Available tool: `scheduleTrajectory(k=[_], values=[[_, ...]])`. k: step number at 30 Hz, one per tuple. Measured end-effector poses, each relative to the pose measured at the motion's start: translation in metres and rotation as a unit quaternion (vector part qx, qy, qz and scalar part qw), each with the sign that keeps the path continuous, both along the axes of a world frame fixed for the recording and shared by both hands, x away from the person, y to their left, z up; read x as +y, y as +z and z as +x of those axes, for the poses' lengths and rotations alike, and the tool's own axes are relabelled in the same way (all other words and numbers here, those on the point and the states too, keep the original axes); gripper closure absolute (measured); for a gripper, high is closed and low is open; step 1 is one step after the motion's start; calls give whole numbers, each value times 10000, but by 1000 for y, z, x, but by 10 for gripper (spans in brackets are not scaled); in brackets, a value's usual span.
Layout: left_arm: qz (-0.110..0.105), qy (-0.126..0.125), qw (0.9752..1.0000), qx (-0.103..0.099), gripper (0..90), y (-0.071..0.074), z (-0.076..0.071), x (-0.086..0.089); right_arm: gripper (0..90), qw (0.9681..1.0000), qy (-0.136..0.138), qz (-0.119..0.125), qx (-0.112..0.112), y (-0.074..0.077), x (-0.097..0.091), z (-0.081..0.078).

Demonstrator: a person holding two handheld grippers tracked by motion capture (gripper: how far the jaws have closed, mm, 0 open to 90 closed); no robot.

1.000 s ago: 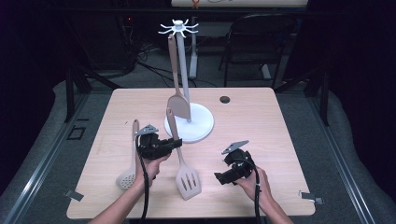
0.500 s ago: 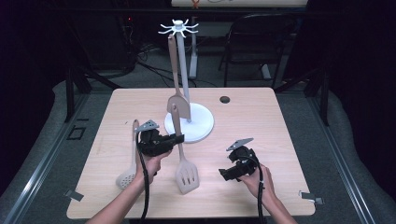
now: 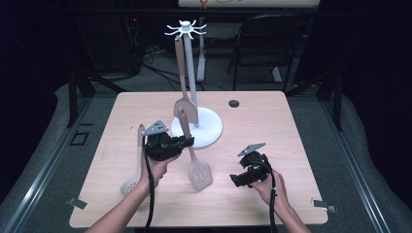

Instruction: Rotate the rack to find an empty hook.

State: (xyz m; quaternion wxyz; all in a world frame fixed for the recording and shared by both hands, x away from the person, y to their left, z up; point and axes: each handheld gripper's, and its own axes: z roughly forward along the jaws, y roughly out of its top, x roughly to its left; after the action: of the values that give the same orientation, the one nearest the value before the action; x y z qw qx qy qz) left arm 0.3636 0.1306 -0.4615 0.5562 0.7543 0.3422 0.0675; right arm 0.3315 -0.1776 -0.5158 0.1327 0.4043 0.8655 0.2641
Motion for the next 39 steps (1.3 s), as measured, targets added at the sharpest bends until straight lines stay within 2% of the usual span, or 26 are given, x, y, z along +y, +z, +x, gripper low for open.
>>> scheduleTrajectory(k=[4,5,8,10,18,19,30,39], values=[[81,-11,9999,-96,773,8,5,-1,108,10000,17,-38,-9,0,0,0],[71,4,9999,-102,773,9,5,-2,109,9999,16,-111,-23,0,0,0],[144,9,9997,-173,773,16,10,-3,109,10000,3,-48,-26,-1,0,0],[192,-7,9996,-217,773,19,13,-3,109,9999,12,-108,-22,-1,-1,0],[393,-57,9988,-293,773,31,23,-11,110,9998,33,-185,-39,0,-1,0],[421,-50,9987,-286,773,33,24,-12,110,9999,27,-137,-44,-1,-1,0],[471,-22,9982,-364,772,44,36,-18,112,9998,37,-171,-56,0,-1,-1],[520,-15,9973,-515,772,59,44,-22,113,9998,38,-157,-77,0,0,0]])
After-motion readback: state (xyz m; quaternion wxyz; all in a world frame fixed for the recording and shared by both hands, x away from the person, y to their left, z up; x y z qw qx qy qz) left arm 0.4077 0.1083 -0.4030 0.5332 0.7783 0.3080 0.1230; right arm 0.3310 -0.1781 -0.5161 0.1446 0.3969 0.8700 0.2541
